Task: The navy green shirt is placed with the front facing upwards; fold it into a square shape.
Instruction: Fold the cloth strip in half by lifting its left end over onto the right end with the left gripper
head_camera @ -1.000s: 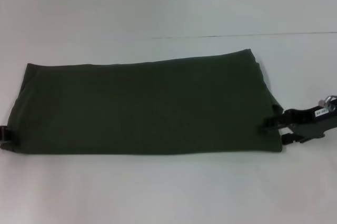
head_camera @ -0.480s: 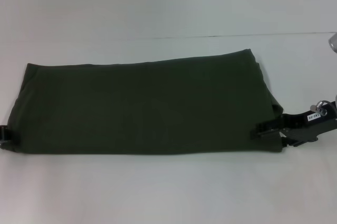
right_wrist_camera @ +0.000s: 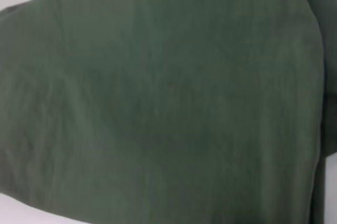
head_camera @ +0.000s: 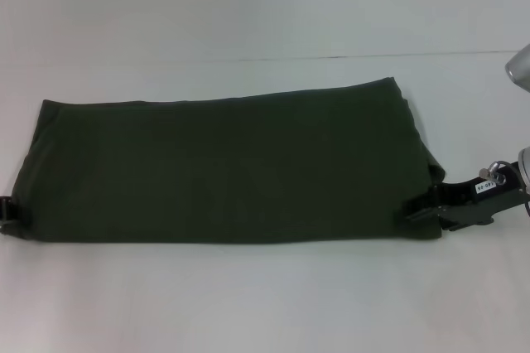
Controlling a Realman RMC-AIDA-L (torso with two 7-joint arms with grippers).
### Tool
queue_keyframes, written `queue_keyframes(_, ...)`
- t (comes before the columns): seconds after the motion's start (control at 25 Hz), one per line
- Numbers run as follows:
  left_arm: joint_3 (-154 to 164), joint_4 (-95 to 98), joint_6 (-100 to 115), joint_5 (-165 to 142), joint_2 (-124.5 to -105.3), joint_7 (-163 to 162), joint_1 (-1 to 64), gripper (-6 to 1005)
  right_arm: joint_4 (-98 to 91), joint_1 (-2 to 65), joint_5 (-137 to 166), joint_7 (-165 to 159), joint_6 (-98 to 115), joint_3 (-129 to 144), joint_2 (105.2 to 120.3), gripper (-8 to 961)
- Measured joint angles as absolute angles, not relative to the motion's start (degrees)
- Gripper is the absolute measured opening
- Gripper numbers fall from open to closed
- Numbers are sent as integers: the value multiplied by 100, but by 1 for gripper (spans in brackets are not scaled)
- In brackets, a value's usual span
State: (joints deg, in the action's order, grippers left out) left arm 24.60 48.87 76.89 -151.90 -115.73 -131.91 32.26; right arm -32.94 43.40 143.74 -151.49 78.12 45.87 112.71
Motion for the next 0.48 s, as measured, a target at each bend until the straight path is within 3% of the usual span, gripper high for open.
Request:
queue_keyframes(0.2,2450,4887,7697,-15187,-11566,-13193,3225,27,-3330,4342,14381,-15112,7761,4679,11270,562)
queue_keyframes(0.48,2439,4888,7711,-15187,-11566,-13193,3221,26,-3335,4352,14388,-15108,7721,4759,11267,371)
